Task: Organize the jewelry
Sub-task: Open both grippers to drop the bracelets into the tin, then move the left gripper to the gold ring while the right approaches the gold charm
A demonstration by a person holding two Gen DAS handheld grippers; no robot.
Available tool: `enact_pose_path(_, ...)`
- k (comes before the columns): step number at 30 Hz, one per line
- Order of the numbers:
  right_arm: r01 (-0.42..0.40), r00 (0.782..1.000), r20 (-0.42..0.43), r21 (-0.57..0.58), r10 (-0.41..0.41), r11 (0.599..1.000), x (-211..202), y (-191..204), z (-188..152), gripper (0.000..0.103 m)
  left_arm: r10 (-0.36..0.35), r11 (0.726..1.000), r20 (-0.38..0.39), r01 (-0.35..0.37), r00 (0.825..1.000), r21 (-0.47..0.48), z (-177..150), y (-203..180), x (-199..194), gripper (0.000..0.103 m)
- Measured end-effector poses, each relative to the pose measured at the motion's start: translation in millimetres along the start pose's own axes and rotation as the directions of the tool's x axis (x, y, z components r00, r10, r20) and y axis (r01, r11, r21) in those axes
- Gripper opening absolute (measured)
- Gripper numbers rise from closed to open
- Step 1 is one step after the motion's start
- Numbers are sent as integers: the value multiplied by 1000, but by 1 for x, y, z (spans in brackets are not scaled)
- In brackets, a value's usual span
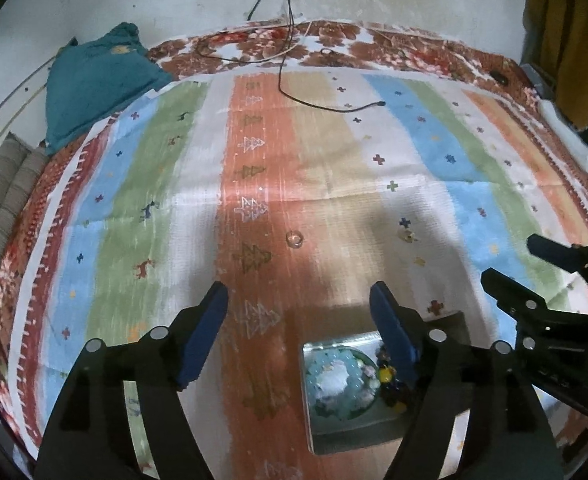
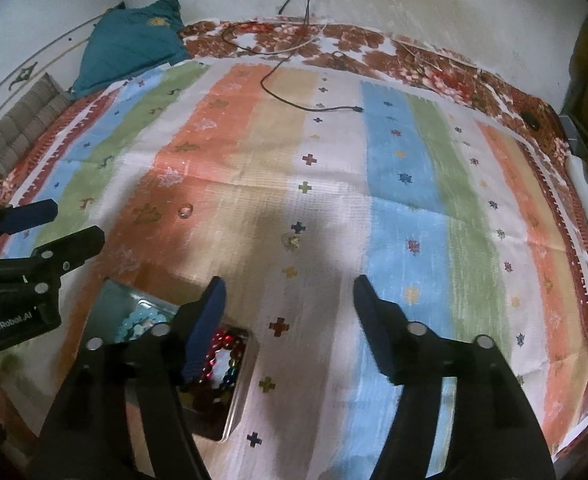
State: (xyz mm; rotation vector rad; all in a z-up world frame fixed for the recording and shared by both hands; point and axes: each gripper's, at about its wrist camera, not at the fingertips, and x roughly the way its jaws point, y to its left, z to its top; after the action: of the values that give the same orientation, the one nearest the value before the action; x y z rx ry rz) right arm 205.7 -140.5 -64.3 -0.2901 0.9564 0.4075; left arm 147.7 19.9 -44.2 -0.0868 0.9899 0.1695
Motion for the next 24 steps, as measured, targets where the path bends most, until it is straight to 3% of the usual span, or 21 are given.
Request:
enact_pose_path(9,3,1000,-30,5,-3,1000,19,-5,11,71,-6,999,-34,5,999,-40,18,12,21,79)
enact_pose_path(24,-24,994,-108,6,24,1000,53,-5,21,73,9,1000,-112,-12,994,-24,29,13,61,81)
